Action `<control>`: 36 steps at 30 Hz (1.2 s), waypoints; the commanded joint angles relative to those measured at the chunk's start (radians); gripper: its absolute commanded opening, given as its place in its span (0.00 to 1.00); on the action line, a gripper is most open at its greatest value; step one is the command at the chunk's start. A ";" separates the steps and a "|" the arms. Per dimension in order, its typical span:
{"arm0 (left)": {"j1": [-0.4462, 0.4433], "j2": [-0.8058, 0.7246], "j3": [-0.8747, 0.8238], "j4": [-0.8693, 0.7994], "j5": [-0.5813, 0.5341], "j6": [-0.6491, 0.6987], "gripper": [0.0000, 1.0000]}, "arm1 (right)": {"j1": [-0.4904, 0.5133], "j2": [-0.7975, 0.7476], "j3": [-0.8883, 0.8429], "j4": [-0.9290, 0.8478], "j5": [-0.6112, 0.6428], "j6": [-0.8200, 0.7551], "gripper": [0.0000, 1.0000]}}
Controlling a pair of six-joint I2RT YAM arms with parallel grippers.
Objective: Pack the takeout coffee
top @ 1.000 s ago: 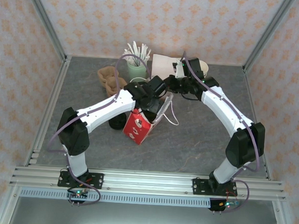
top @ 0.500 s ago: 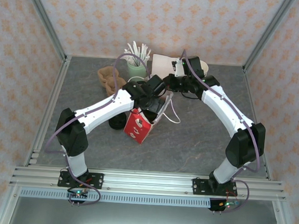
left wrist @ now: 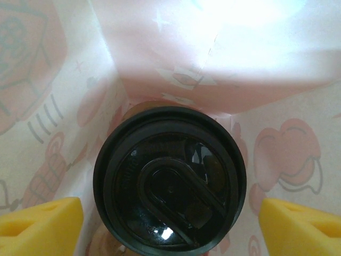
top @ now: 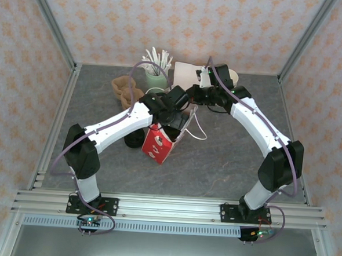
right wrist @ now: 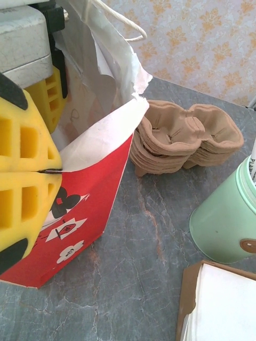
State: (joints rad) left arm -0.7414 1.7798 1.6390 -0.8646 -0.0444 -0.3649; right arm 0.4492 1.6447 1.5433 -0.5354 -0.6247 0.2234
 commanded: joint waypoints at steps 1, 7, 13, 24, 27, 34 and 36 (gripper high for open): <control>-0.012 0.009 -0.025 -0.016 0.063 0.054 0.90 | 0.069 -0.035 0.087 0.070 -0.146 -0.012 0.00; -0.011 -0.009 -0.017 -0.012 0.097 0.066 0.95 | 0.068 -0.034 0.098 0.053 -0.136 -0.021 0.00; -0.010 -0.016 0.012 -0.046 0.091 0.070 0.96 | 0.069 -0.036 0.094 0.039 -0.133 -0.028 0.00; -0.002 -0.081 0.060 -0.095 0.076 0.083 0.94 | 0.052 -0.029 0.081 0.034 -0.119 -0.015 0.00; -0.001 -0.090 0.073 -0.116 0.069 0.088 0.94 | 0.047 -0.017 0.098 0.011 -0.117 -0.029 0.00; 0.002 -0.108 0.080 -0.142 0.048 0.078 0.94 | 0.023 -0.007 0.109 -0.011 -0.118 -0.055 0.00; 0.009 -0.115 0.082 -0.144 0.056 0.073 0.94 | 0.018 0.000 0.120 -0.044 -0.112 -0.092 0.00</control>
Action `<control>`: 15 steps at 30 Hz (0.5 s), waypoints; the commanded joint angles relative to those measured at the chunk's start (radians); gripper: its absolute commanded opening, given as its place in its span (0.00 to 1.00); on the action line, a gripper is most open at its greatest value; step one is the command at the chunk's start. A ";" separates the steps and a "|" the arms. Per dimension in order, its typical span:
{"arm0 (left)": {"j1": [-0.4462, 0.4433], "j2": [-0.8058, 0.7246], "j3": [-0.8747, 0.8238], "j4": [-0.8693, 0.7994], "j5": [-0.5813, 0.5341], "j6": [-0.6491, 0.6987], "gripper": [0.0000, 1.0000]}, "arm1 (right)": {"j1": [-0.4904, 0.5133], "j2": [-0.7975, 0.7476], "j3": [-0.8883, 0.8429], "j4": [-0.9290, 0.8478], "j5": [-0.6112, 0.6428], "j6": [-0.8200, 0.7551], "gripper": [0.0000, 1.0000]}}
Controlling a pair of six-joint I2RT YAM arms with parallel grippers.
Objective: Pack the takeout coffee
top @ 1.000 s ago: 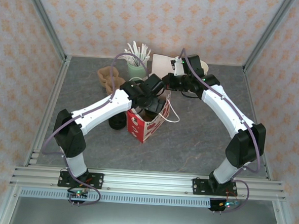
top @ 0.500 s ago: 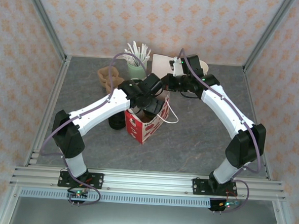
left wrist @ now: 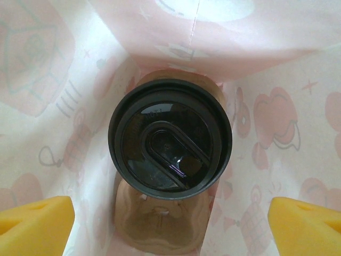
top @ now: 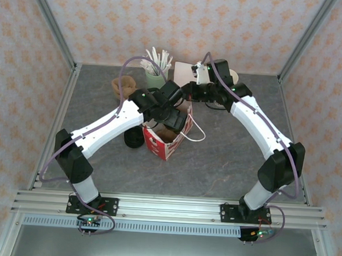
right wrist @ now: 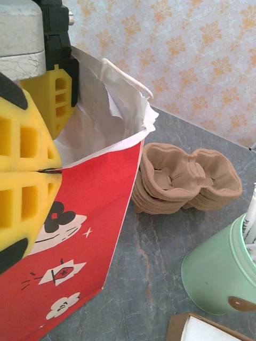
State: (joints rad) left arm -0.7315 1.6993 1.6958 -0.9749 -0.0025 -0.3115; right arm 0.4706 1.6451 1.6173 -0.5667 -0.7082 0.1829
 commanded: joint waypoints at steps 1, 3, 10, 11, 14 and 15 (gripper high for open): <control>0.001 -0.035 0.025 -0.039 0.016 0.017 0.94 | -0.010 0.006 0.052 -0.029 -0.031 -0.058 0.00; 0.003 -0.033 0.026 -0.053 0.019 0.019 0.94 | -0.020 0.017 0.059 -0.043 -0.052 -0.065 0.00; 0.008 -0.053 -0.019 -0.038 0.067 0.011 0.89 | -0.057 0.037 0.078 -0.059 -0.056 -0.085 0.00; 0.009 -0.049 -0.020 -0.037 0.066 0.008 0.87 | -0.057 0.038 0.079 -0.061 -0.057 -0.088 0.00; 0.013 -0.053 -0.016 -0.013 0.077 0.002 0.79 | -0.059 0.047 0.081 -0.077 -0.056 -0.098 0.00; 0.013 -0.054 -0.014 -0.006 0.082 0.003 0.78 | -0.059 0.048 0.080 -0.079 -0.058 -0.101 0.00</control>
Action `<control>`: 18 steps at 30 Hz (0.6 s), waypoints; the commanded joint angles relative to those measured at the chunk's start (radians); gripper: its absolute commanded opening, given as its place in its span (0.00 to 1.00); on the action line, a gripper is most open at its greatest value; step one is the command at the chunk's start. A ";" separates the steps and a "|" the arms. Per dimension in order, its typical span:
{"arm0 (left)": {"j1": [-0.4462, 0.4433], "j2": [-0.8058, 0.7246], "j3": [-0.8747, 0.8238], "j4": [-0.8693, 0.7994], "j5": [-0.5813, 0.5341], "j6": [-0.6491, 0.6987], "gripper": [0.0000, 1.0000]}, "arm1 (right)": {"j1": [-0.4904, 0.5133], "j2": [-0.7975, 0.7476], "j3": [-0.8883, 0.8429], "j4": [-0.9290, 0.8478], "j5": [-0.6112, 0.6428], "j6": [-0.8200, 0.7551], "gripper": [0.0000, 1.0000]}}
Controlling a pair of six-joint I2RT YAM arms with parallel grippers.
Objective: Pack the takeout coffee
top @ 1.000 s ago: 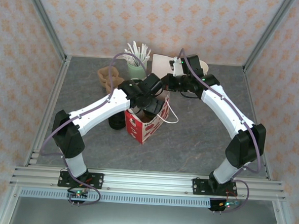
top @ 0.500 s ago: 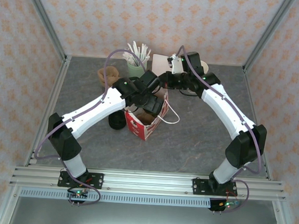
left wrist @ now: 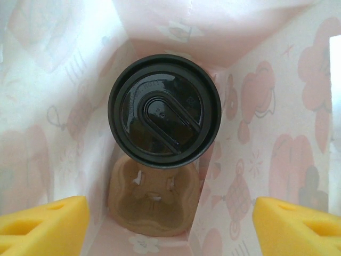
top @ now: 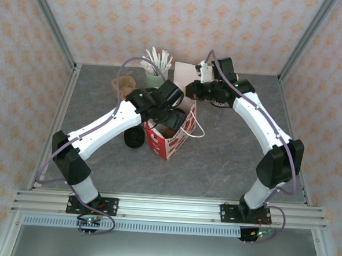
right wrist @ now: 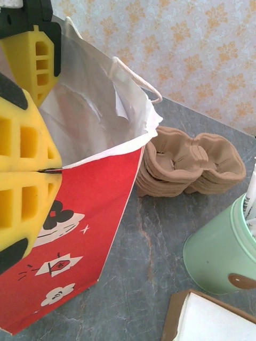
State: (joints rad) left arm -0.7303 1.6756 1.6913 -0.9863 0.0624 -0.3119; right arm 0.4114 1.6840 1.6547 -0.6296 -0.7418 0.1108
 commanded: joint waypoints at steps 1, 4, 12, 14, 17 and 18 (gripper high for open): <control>0.013 -0.033 -0.005 0.009 0.019 0.004 0.75 | 0.001 0.011 0.040 -0.018 -0.027 -0.033 0.00; 0.014 -0.045 0.008 0.012 0.009 0.003 0.72 | -0.001 0.016 0.042 -0.030 -0.021 -0.047 0.00; 0.051 -0.124 -0.003 0.046 0.002 -0.024 0.75 | -0.007 0.030 0.055 -0.050 -0.001 -0.072 0.09; 0.061 -0.131 0.012 0.037 -0.006 -0.030 0.77 | -0.008 0.036 0.065 -0.062 0.006 -0.080 0.18; 0.089 -0.144 0.033 0.030 -0.016 -0.048 0.78 | -0.008 0.043 0.093 -0.095 0.038 -0.090 0.38; 0.102 -0.149 0.045 0.028 -0.020 -0.054 0.78 | -0.007 0.046 0.114 -0.119 0.059 -0.092 0.45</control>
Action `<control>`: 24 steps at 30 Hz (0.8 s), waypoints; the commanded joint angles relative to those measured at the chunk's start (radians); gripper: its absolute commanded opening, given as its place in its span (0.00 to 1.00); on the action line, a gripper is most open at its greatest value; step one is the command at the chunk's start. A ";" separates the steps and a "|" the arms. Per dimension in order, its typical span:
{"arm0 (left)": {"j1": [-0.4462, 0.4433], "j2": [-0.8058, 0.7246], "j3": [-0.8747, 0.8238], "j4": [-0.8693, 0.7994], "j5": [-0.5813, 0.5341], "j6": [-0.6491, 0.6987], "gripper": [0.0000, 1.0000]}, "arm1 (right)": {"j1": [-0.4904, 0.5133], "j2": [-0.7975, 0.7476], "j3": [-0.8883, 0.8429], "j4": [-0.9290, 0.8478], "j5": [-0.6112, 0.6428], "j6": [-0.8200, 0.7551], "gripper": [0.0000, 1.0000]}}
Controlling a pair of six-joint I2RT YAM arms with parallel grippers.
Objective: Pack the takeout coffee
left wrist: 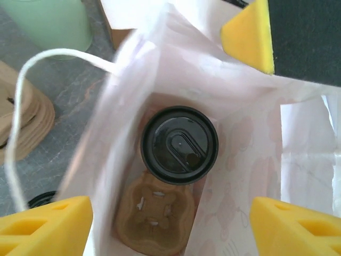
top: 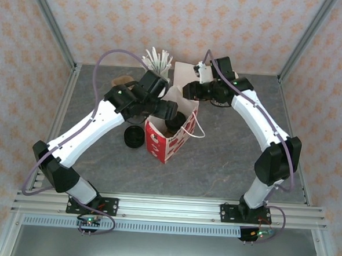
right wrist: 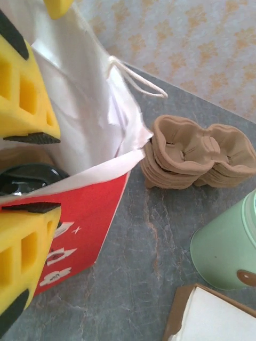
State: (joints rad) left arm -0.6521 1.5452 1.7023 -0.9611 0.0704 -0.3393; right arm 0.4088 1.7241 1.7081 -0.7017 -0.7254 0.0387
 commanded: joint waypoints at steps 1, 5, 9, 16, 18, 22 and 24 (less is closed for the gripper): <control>0.036 -0.022 0.049 -0.008 -0.041 -0.032 0.79 | -0.004 0.013 0.096 -0.084 0.066 -0.026 0.50; 0.088 -0.026 0.122 -0.072 -0.107 -0.058 0.83 | -0.003 0.039 0.240 -0.259 0.186 -0.004 0.64; 0.149 -0.069 0.099 -0.044 -0.165 -0.097 0.91 | 0.013 0.048 0.336 -0.438 0.297 0.056 0.71; 0.292 -0.157 -0.044 0.079 -0.179 -0.159 0.94 | 0.123 -0.026 0.247 -0.467 0.359 0.207 0.73; 0.296 -0.176 -0.062 0.126 -0.209 -0.118 0.96 | 0.142 -0.050 0.200 -0.441 0.388 0.249 0.74; 0.317 -0.188 -0.082 0.171 -0.252 -0.064 0.98 | 0.147 -0.055 0.159 -0.422 0.419 0.302 0.75; 0.323 -0.188 -0.083 0.180 -0.252 -0.031 0.99 | 0.157 -0.046 0.162 -0.436 0.446 0.317 0.75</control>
State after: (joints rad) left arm -0.3454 1.3785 1.6283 -0.8452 -0.1253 -0.4271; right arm 0.5602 1.7016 1.8759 -1.1168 -0.3550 0.2932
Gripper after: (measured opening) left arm 0.990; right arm 0.746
